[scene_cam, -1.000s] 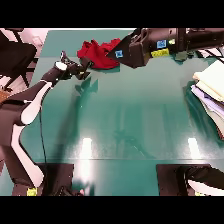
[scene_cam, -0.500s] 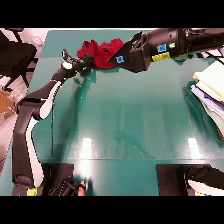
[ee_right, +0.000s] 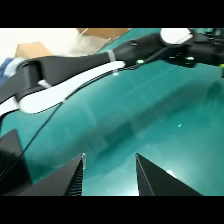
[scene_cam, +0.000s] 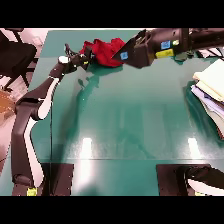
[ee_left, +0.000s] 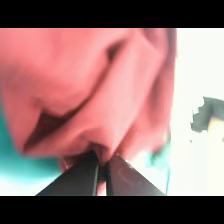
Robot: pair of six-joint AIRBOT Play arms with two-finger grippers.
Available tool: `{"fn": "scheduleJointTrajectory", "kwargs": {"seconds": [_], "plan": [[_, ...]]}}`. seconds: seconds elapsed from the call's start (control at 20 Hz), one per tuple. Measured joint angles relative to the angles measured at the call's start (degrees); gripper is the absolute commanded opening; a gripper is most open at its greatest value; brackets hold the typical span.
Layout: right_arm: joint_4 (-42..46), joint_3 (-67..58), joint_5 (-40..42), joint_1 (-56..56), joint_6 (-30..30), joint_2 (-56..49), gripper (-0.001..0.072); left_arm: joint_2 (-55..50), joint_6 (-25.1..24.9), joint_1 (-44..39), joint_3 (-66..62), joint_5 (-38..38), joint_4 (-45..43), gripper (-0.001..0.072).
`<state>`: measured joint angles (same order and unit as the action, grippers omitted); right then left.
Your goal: Fold the shirts.
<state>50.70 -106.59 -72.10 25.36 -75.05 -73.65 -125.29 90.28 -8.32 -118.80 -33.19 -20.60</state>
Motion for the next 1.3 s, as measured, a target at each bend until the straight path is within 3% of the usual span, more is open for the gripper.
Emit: {"fn": "scheduleJointTrajectory", "kwargs": {"seconds": [0.1,0.35,0.55,0.8,1.1,1.25,1.3], "plan": [[-1.0,0.0,2.3,-3.5,-0.9,0.0,0.0386,4.3,-0.5,-0.1,0.3,-9.5,-6.7,0.0029],[-5.0,0.5,5.4,-12.6,-1.8,-0.1,0.0383,17.4,0.7,-6.3,7.3,-42.8,-35.5,0.0031],[-6.1,6.1,3.0,-16.7,-2.8,-0.1,0.0383,27.4,2.0,-16.2,18.5,-59.0,-46.5,0.0031],[-7.0,18.1,1.3,-18.0,-3.2,-0.1,0.0383,40.2,3.9,-27.3,38.1,-63.5,-57.2,0.0031],[-7.5,32.8,9.7,-18.6,-2.8,-0.4,0.0370,57.0,5.2,-23.4,56.9,-64.4,-68.6,0.0032],[-7.6,37.0,13.6,-18.6,-2.8,-3.6,0.0590,60.7,5.6,-20.8,60.8,-62.7,-70.3,0.0032],[-7.6,37.4,14.1,-18.6,-2.6,-5.7,0.0592,61.2,5.6,-20.3,61.4,-62.1,-70.6,0.0032]]}}
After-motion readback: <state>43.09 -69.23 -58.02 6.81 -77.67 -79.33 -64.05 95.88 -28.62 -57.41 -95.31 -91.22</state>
